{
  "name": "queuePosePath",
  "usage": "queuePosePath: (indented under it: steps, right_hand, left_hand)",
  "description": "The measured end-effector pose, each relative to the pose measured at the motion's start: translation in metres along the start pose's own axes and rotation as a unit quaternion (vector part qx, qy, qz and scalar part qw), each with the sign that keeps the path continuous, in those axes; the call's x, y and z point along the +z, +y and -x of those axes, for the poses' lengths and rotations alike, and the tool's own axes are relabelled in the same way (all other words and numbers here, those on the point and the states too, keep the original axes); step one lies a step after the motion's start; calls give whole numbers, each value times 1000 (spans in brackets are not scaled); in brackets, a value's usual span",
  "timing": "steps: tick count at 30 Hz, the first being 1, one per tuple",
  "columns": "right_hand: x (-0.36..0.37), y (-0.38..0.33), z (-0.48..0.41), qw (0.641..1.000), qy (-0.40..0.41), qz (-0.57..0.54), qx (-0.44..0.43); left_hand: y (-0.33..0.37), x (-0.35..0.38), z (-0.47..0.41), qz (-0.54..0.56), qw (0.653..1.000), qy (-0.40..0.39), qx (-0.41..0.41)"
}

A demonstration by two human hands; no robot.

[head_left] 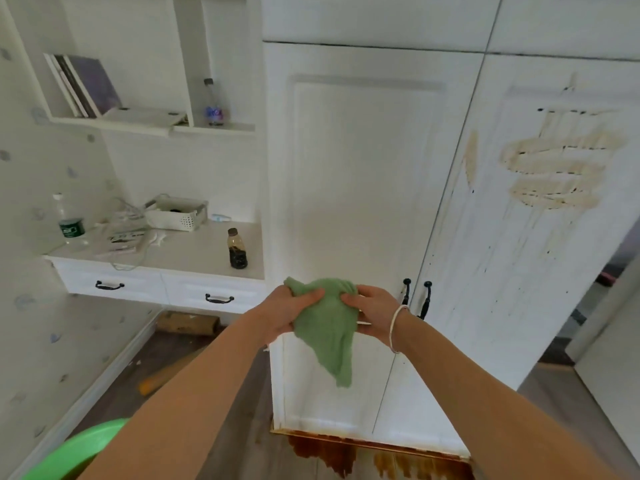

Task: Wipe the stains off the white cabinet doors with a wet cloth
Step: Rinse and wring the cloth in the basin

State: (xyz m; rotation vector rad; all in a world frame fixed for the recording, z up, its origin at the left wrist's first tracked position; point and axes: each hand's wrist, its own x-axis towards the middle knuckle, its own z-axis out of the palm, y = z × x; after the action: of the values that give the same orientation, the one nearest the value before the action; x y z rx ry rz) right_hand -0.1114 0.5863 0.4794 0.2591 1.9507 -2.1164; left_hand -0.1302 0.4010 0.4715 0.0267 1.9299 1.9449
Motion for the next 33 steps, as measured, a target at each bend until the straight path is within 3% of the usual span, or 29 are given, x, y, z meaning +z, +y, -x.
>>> queuePosePath:
  steps: [2,4,8,10,15,18,22,25,27,31,33]
  right_hand:
    - [-8,-2,-1,1000,17,1,-5]
    - [-10,-7,-3,999,21,-34,-13]
    - [-11,-16,-5,994,26,-106,-21]
    - [-13,-19,-6,993,4,-120,-14]
    - [-7,-35,-14,991,-29,-130,12]
    - [7,-45,-19,993,-23,-111,20]
    - [31,-54,-26,998,60,11,-8]
    - [37,-56,-32,958,148,234,-80]
    - [32,-56,-31,943,164,273,-96]
    - [19,-55,-19,997,64,7,-32]
    - [12,-52,-17,998,35,-12,-56]
  left_hand:
    - [6,11,-5,-32,997,76,1]
    - [14,18,-9,-27,996,90,-3]
    - [30,17,-8,10,997,-64,-52]
    - [35,13,-11,21,994,-95,-53]
    - [51,5,-17,2,1000,8,11]
    - [61,-6,-16,-29,998,62,5]
    - [67,-13,-21,-81,986,137,-42]
    - [67,-21,-24,-21,994,93,-61]
    - [67,-25,-22,18,998,47,-40]
    - [71,-29,-24,-63,997,18,39]
    - [73,-26,-27,-109,992,6,66]
